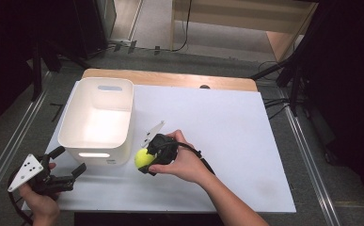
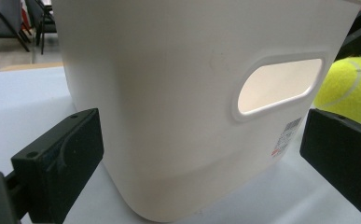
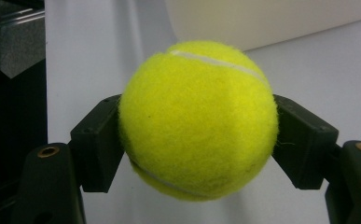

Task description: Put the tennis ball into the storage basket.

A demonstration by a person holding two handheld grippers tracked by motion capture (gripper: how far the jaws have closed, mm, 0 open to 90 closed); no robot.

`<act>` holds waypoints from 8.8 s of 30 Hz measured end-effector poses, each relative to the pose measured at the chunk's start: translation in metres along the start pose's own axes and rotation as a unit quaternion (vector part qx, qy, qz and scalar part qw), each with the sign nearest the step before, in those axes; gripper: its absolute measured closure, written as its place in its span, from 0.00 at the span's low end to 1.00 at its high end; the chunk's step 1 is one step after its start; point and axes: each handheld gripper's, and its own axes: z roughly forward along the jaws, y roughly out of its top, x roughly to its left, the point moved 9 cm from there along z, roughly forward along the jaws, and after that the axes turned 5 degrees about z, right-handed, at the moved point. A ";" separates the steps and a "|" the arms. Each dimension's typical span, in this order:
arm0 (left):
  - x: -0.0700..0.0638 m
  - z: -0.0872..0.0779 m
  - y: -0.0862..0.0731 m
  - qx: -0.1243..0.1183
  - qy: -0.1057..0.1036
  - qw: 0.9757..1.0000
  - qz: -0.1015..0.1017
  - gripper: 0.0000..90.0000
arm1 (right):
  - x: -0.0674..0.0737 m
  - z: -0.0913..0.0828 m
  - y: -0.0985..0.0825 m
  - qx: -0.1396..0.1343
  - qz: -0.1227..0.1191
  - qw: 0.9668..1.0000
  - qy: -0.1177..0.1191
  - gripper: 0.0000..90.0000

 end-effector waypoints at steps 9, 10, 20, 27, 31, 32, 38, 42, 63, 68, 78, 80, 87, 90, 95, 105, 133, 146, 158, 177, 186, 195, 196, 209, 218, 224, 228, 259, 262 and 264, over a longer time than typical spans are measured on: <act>0.000 0.000 0.000 0.001 -0.001 1.000 0.001 0.00 | -0.002 -0.011 0.005 0.002 0.007 1.000 0.002 0.27; 0.000 0.000 0.000 0.001 -0.001 1.000 0.001 0.00 | -0.001 -0.012 0.005 0.002 0.007 1.000 0.003 0.27; 0.000 0.000 0.000 0.002 -0.001 1.000 0.000 0.00 | -0.002 -0.019 0.012 0.003 0.003 1.000 0.002 0.27; 0.000 0.000 0.000 0.002 -0.001 1.000 0.002 0.00 | -0.003 -0.024 0.019 0.000 0.000 1.000 0.006 0.27; 0.000 0.000 0.000 0.003 -0.002 1.000 0.002 0.00 | -0.004 -0.027 0.022 -0.007 -0.005 1.000 0.004 0.27; 0.000 0.000 0.000 0.003 -0.001 1.000 0.001 0.00 | -0.004 -0.027 0.022 -0.006 -0.004 1.000 0.005 0.27; 0.000 0.000 0.000 0.001 -0.001 1.000 0.000 0.00 | -0.006 -0.032 0.025 -0.006 -0.004 1.000 0.002 0.27; 0.000 0.000 0.000 0.003 -0.001 1.000 0.001 0.00 | -0.007 -0.036 0.027 -0.008 0.000 1.000 0.001 0.27; 0.000 0.000 0.000 0.000 -0.001 1.000 -0.001 0.00 | -0.010 -0.047 0.041 -0.009 -0.002 1.000 0.003 0.27; 0.000 0.000 0.000 0.000 -0.001 1.000 -0.001 0.00 | -0.011 -0.050 0.045 -0.012 -0.010 1.000 0.004 0.27; 0.000 0.000 0.000 0.001 -0.002 1.000 -0.001 0.00 | -0.009 -0.057 0.055 -0.013 -0.017 1.000 0.001 0.27; 0.000 0.000 0.000 0.001 -0.002 1.000 0.000 0.00 | -0.009 -0.058 0.058 -0.017 -0.023 1.000 0.002 0.27; 0.000 0.000 0.000 0.001 -0.003 1.000 0.000 0.00 | -0.009 -0.062 0.064 -0.017 -0.018 1.000 0.001 0.27; 0.000 0.000 0.000 0.001 -0.003 1.000 0.000 0.00 | -0.008 -0.063 0.067 -0.020 -0.020 1.000 0.004 0.27; 0.000 0.000 0.000 0.001 -0.002 1.000 0.001 0.00 | -0.007 -0.066 0.071 -0.021 -0.023 1.000 0.003 0.27; 0.000 0.000 0.000 0.001 -0.002 1.000 0.000 0.00 | -0.006 -0.070 0.082 -0.021 -0.028 0.999 -0.002 0.27; 0.000 0.000 0.000 -0.002 -0.003 1.000 -0.002 0.00 | -0.002 -0.066 0.110 -0.027 -0.041 0.999 0.001 0.27; -0.001 0.000 0.001 -0.003 -0.004 1.000 -0.004 0.00 | 0.003 -0.056 0.124 -0.025 -0.056 0.998 0.000 0.27; -0.001 0.000 0.001 -0.003 -0.005 1.000 -0.003 0.00 | 0.004 -0.044 0.130 -0.019 -0.060 0.998 -0.001 0.27; -0.001 0.000 0.001 -0.003 -0.007 1.000 -0.001 0.00 | -0.003 -0.025 0.128 -0.001 -0.063 0.998 -0.017 0.26; -0.001 0.000 0.001 -0.003 -0.007 1.000 -0.001 0.00 | -0.004 -0.017 0.126 0.008 -0.061 0.998 -0.015 0.26; -0.001 -0.001 0.001 -0.002 -0.007 1.000 -0.001 0.00 | -0.004 -0.012 0.123 0.018 -0.072 0.997 -0.026 0.24; -0.001 -0.001 0.001 -0.002 -0.007 1.000 -0.001 0.00 | -0.004 -0.012 0.123 0.015 -0.076 0.996 -0.037 0.20; -0.001 0.000 0.001 -0.003 -0.007 1.000 -0.002 0.00 | -0.002 -0.033 0.122 -0.018 -0.066 0.997 -0.032 0.01; -0.001 0.000 0.001 -0.003 -0.005 1.000 -0.001 0.00 | -0.008 -0.052 0.115 -0.043 -0.052 0.997 -0.046 0.01; -0.001 0.000 0.001 -0.003 -0.004 1.000 -0.001 0.00 | -0.013 -0.059 0.106 -0.055 -0.047 0.996 -0.047 0.01; -0.001 0.000 0.000 -0.001 -0.004 1.000 0.000 0.00 | -0.015 -0.063 0.099 -0.057 -0.035 0.997 -0.042 0.00; -0.002 0.000 -0.001 0.004 -0.003 1.000 0.005 0.00 | -0.037 -0.085 0.033 -0.090 0.014 0.994 -0.065 0.00; -0.001 0.001 -0.001 0.005 -0.003 1.000 0.006 0.00 | -0.038 -0.087 0.028 -0.092 0.020 0.993 -0.068 0.00; -0.002 0.001 -0.001 0.005 -0.002 1.000 0.006 0.00 | -0.040 -0.089 0.024 -0.093 0.023 0.993 -0.068 0.00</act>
